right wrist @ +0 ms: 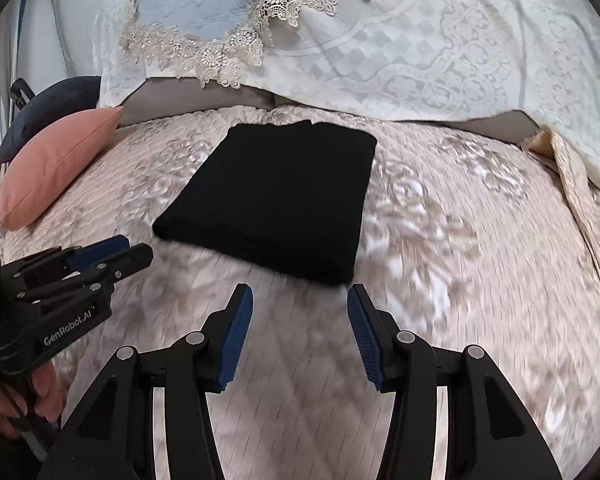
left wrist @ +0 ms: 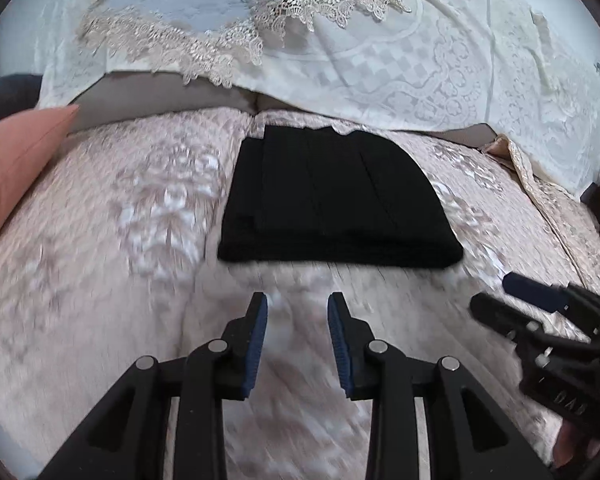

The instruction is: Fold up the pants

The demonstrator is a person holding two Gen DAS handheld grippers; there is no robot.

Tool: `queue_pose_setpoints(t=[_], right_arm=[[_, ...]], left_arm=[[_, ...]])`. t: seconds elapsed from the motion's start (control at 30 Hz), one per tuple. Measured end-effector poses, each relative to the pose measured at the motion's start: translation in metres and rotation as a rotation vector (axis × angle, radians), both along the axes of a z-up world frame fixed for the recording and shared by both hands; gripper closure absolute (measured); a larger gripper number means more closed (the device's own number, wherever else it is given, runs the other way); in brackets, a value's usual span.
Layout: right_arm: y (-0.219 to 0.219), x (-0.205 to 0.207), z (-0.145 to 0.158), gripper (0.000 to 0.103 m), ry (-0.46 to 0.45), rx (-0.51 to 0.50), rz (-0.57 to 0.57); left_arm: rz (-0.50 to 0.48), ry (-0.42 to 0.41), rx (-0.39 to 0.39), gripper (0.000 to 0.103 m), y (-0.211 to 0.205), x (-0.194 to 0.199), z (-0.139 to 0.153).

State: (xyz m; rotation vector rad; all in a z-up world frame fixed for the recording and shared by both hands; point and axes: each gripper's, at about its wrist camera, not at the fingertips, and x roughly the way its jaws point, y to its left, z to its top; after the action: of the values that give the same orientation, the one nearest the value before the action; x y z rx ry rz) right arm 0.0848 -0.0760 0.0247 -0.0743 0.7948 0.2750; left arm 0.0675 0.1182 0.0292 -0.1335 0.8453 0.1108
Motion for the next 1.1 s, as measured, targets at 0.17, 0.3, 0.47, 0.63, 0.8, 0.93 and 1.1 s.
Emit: queue_pose_setpoints(t=[0.17,0.3,0.47,0.63,0.8,0.93,1.1], right_arm=[[0.000,-0.022,-0.016,0.051,0.023,-0.028,0.004],[0.000,-0.028,-0.026,0.051,0.029,-0.043,-0.001],[0.000,-0.028,-0.035,0.051,0.038,-0.060,-0.005],[0.001,-0.028,-0.042,0.050,0.038,-0.085,-0.002],[0.001,-0.024,-0.043,0.047,0.051,-0.079,-0.004],[0.004,-0.024,-0.043,0.046,0.048,-0.096,-0.001],[0.007,-0.026,-0.033,0.046,0.049,-0.079,0.022]], left_arm=[[0.005,0.043,0.014,0.069,-0.013,-0.016,-0.013],[0.009,0.079,0.047,0.069,-0.019,-0.021,-0.025],[0.010,0.089,0.045,0.069,-0.019,-0.022,-0.034],[0.010,0.091,0.053,0.066,-0.020,-0.022,-0.034],[0.003,0.091,0.055,0.062,-0.019,-0.021,-0.036],[0.002,0.090,0.052,0.060,-0.018,-0.021,-0.034],[0.027,0.091,0.042,0.060,-0.014,-0.022,-0.027]])
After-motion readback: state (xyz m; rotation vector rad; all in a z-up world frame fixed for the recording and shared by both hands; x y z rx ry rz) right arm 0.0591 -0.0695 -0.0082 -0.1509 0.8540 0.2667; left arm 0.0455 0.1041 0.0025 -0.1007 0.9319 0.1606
